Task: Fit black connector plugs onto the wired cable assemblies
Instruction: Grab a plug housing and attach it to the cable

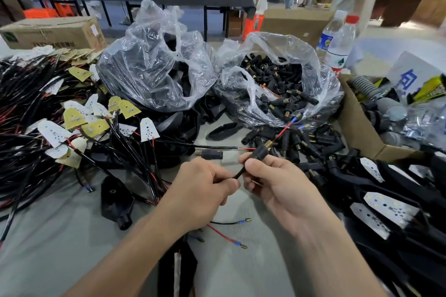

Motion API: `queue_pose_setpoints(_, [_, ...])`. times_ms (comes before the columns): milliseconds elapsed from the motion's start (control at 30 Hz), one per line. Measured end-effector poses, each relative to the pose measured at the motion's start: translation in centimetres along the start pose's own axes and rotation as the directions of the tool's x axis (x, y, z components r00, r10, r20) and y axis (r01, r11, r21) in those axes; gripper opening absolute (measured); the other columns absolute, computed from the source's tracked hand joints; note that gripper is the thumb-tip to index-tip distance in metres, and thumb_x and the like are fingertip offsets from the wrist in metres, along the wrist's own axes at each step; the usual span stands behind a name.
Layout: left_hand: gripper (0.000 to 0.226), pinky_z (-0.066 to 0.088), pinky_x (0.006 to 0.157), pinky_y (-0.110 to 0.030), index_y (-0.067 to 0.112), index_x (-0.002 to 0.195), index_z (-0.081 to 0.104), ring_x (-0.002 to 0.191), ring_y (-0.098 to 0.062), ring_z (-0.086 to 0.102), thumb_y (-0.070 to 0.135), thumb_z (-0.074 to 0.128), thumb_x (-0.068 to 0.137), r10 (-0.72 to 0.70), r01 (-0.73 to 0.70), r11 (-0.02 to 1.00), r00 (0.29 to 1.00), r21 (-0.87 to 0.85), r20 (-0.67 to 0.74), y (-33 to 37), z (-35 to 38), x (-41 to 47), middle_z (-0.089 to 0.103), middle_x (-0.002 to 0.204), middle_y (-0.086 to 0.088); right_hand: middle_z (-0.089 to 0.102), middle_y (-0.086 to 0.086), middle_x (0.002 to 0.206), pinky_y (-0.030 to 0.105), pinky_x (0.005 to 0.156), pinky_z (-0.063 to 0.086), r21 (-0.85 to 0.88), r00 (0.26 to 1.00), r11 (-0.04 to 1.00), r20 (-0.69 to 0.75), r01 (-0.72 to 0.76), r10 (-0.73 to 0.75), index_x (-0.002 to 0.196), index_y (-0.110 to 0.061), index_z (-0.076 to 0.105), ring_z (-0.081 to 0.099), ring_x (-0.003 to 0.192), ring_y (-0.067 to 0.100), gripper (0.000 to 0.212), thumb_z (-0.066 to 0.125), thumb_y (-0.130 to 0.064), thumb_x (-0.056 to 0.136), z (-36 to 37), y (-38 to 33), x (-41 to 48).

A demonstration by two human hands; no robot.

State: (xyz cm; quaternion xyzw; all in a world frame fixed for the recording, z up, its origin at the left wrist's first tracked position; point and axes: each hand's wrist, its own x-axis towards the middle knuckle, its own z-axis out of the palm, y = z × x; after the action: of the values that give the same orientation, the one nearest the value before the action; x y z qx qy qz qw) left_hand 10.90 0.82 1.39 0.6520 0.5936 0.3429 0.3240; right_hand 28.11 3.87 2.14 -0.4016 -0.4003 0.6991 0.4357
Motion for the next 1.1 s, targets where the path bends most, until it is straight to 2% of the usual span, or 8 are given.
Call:
queue_pose_setpoints(133, [0.035,0.030,0.046,-0.020,0.021,0.056,0.065,0.042,-0.006,0.035,0.039,0.065,0.086,0.000,-0.001,0.996,1.000,-0.092,-0.008,-0.3,0.3,0.0,0.049,0.044,0.008,0.066,0.014,0.082,0.032,0.075,0.042,-0.196,0.997,0.979,0.065,0.056,-0.043,0.085,-0.012,0.080,0.054,0.076,0.020,0.020,0.067,0.002,0.090,0.4,0.2,-0.2])
queue_pose_setpoints(233, [0.013,0.038,0.046,-0.020,0.027,0.073,0.074,0.045,-0.008,0.052,0.037,0.070,0.081,-0.052,0.050,0.965,0.999,-0.258,-0.001,-0.2,0.8,0.2,0.069,0.059,0.005,0.067,0.015,0.081,0.038,0.080,0.042,-0.182,0.998,0.981,0.025,0.062,-0.058,0.082,-0.014,0.081,0.053,0.079,0.025,0.022,0.067,0.002,0.089,0.5,0.2,-0.1])
queue_pose_setpoints(367, [0.035,0.054,0.058,-0.024,0.031,0.093,0.076,0.074,-0.015,0.075,0.052,0.076,0.065,-0.150,0.172,0.943,0.984,-0.284,0.096,-0.4,0.5,0.2,0.078,0.080,0.000,0.064,0.010,0.070,0.026,0.062,0.048,-0.098,0.986,0.993,-0.146,0.064,-0.078,0.085,-0.007,0.078,0.056,0.060,0.015,0.012,0.068,-0.003,0.092,0.2,0.2,0.2])
queue_pose_setpoints(500, [0.006,0.053,0.056,-0.023,0.013,0.087,0.077,0.064,-0.018,0.071,0.018,0.074,0.088,-0.217,0.274,0.920,0.951,-0.280,0.218,-0.3,-0.3,0.2,0.077,0.077,-0.011,0.066,0.012,0.070,0.023,0.054,0.048,-0.070,0.963,0.989,-0.229,0.126,-0.139,0.082,-0.009,0.078,0.060,0.059,0.016,0.017,0.067,-0.005,0.094,-0.3,-0.1,0.4])
queue_pose_setpoints(733, [0.023,0.044,0.047,-0.025,0.001,0.086,0.073,0.048,-0.014,0.058,0.008,0.058,0.102,-0.149,0.220,0.927,0.959,-0.304,0.240,0.7,0.0,0.0,0.070,0.064,-0.008,0.071,0.010,0.070,0.025,0.066,0.047,-0.292,0.994,0.950,0.038,0.108,-0.102,0.082,-0.011,0.079,0.063,0.066,0.014,0.011,0.075,0.000,0.082,0.4,0.5,-0.3])
queue_pose_setpoints(833, [0.014,0.053,0.057,-0.026,0.003,0.101,0.075,0.062,-0.015,0.067,0.014,0.072,0.092,-0.159,0.226,0.918,0.963,-0.326,0.218,0.7,-0.3,0.2,0.076,0.075,-0.008,0.067,0.008,0.066,0.021,0.056,0.045,-0.243,0.987,0.965,-0.099,0.099,-0.127,0.078,-0.009,0.079,0.055,0.056,0.011,0.012,0.075,0.000,0.084,0.5,0.4,0.0])
queue_pose_setpoints(967, [0.055,0.053,0.095,-0.038,0.027,0.124,0.069,0.087,-0.013,0.068,0.035,0.080,0.071,-0.172,0.230,0.952,0.947,-0.200,0.272,0.1,-1.3,0.4,0.079,0.096,-0.004,0.069,0.013,0.071,0.020,0.050,0.049,-0.012,0.964,0.997,-0.255,0.072,-0.073,0.084,-0.005,0.074,0.057,0.053,0.013,0.011,0.069,-0.005,0.093,-0.5,-0.6,0.3])
queue_pose_setpoints(1100, [0.067,0.056,0.092,-0.032,0.035,0.130,0.062,0.087,-0.007,0.069,0.044,0.080,0.065,-0.148,0.239,0.952,0.905,-0.189,0.399,0.1,-1.4,0.2,0.078,0.104,0.004,0.070,0.012,0.067,0.020,0.048,0.052,0.011,0.943,0.996,-0.322,0.093,-0.085,0.086,-0.002,0.068,0.060,0.052,0.015,0.011,0.066,-0.006,0.096,-0.8,-0.7,0.5])
